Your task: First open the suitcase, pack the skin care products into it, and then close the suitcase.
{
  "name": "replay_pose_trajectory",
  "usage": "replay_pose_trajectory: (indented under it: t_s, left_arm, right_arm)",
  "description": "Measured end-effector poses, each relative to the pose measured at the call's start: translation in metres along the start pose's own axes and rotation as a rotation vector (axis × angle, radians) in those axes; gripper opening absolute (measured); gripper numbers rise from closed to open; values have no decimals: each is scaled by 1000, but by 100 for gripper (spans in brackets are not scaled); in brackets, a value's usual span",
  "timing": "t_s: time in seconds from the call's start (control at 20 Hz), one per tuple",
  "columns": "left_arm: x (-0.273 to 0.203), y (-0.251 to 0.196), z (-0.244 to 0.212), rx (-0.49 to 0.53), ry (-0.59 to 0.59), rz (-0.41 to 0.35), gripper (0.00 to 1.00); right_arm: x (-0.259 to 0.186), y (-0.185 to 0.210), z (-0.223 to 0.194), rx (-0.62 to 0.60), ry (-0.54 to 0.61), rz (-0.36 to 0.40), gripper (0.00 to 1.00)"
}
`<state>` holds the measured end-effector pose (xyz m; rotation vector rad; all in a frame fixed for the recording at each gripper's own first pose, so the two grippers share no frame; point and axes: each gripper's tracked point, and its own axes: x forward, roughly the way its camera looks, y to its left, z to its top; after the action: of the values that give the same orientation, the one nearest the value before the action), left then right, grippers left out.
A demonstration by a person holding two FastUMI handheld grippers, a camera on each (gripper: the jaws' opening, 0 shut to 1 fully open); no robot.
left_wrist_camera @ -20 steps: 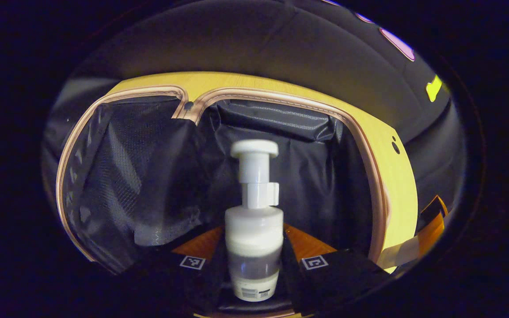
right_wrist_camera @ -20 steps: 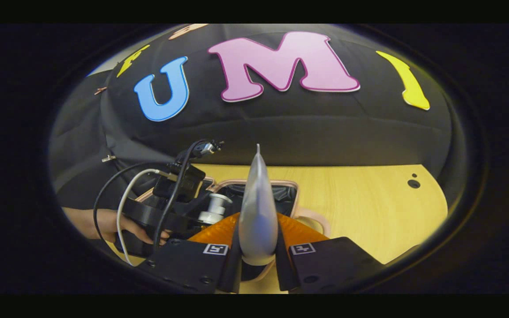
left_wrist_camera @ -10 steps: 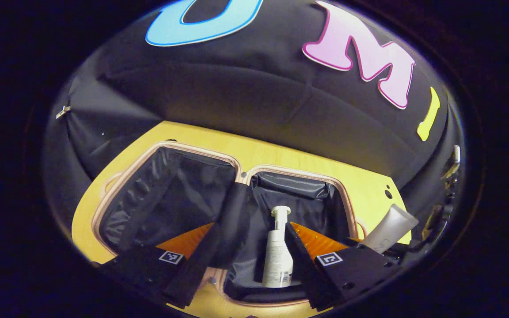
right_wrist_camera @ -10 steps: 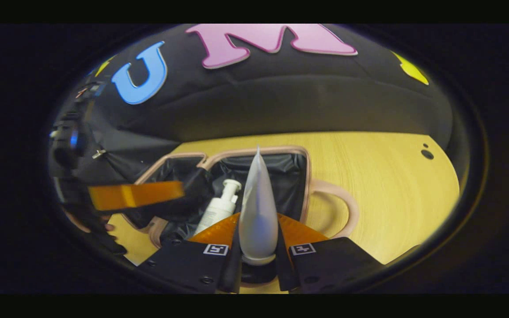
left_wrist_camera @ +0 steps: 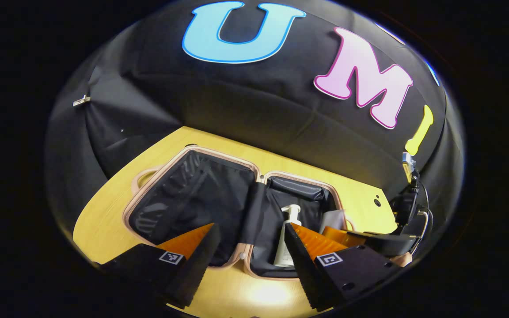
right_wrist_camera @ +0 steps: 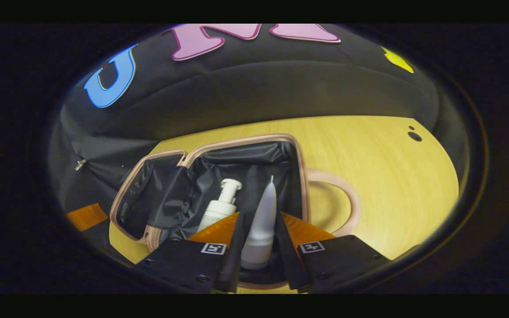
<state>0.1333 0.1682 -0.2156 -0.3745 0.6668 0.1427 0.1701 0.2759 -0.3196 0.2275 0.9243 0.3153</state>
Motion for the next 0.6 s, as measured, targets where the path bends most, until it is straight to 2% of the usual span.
replay_pose_trajectory:
  t_s: [0.05, 0.1, 0.15, 0.2, 0.25, 0.35, 0.5, 0.6]
  left_arm:
    - [-4, 6, 0, -9, -6, 3, 93]
    - [-7, 12, 0, -17, -12, 7, 94]
    - [-9, 20, 3, -19, -24, 11, 93]
    - [-11, 31, 5, -17, -36, 21, 94]
    - [-12, 44, 10, -8, -49, 31, 93]
    - [-14, 75, 23, 13, -82, 60, 94]
    - [-5, 130, 52, 82, -146, 129, 94]
    - [3, 163, 66, 103, -157, 149, 94]
  right_arm:
    - [-5, -2, 3, 0, -9, -8, 47]
    - [-13, -3, 5, -6, -17, -13, 41]
    - [-20, -5, 9, -21, -34, -20, 65]
    - [-31, -8, 16, -50, -67, -34, 71]
    - [-41, -11, 24, -78, -104, -44, 84]
    - [-70, -14, 41, -113, -180, -57, 97]
    - [-113, -24, 64, -148, -310, -85, 98]
    - [-145, -38, 75, -175, -378, -115, 98]
